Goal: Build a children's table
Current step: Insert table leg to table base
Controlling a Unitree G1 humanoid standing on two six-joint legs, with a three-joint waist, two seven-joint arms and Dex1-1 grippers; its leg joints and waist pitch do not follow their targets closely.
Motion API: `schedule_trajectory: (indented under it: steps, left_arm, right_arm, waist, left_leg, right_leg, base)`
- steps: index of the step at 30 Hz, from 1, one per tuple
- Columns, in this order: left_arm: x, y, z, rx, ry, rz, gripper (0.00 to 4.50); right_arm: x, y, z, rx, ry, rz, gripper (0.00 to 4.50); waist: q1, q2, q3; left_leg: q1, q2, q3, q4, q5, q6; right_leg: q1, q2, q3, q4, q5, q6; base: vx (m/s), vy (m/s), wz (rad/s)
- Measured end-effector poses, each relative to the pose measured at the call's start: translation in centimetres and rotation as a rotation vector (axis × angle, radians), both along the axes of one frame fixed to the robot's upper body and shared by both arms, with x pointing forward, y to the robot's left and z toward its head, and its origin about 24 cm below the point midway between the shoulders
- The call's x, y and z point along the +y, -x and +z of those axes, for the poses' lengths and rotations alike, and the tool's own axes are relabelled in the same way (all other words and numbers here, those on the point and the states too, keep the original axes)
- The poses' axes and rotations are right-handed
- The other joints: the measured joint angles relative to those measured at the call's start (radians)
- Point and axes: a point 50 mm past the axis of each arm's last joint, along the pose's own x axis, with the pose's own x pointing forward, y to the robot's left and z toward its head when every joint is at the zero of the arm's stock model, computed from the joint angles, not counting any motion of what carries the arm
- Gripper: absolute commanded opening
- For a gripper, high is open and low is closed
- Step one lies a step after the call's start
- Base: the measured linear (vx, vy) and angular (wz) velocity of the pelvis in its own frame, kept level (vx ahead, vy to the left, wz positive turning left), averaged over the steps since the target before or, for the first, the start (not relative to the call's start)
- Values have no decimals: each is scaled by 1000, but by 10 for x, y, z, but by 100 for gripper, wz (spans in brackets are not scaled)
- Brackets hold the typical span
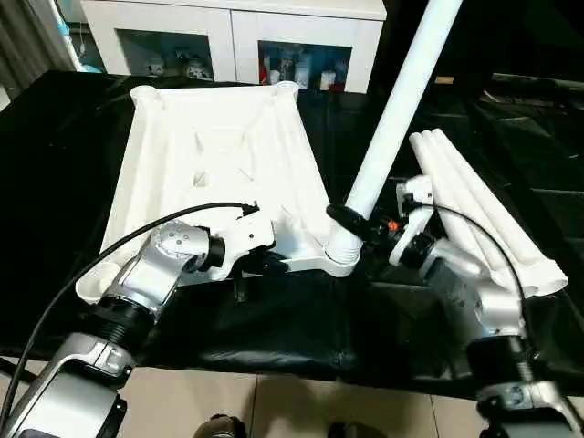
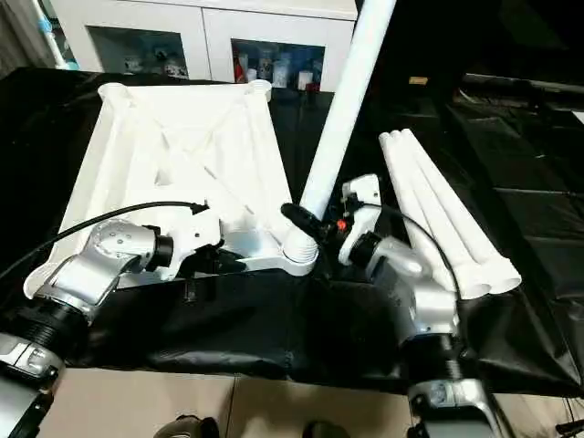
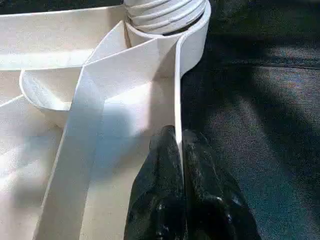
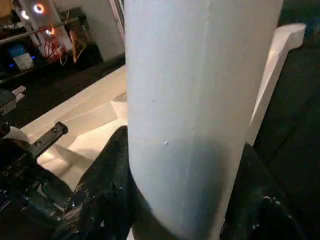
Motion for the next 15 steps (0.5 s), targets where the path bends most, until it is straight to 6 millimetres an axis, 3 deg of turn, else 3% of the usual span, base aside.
schedule_trajectory:
  steps: [15]
  left_arm:
    - [-2,-4,1,-5,8,1,0]
  right_arm:
    - [1,12,-7,-148,26,-60,185]
  waist:
    - [4,13,7]
  left_leg:
    - [0,-6,0,-23,0,0]
  right_leg:
    - [0,0,2,-22,0,0]
  base:
    - [0,0,0]
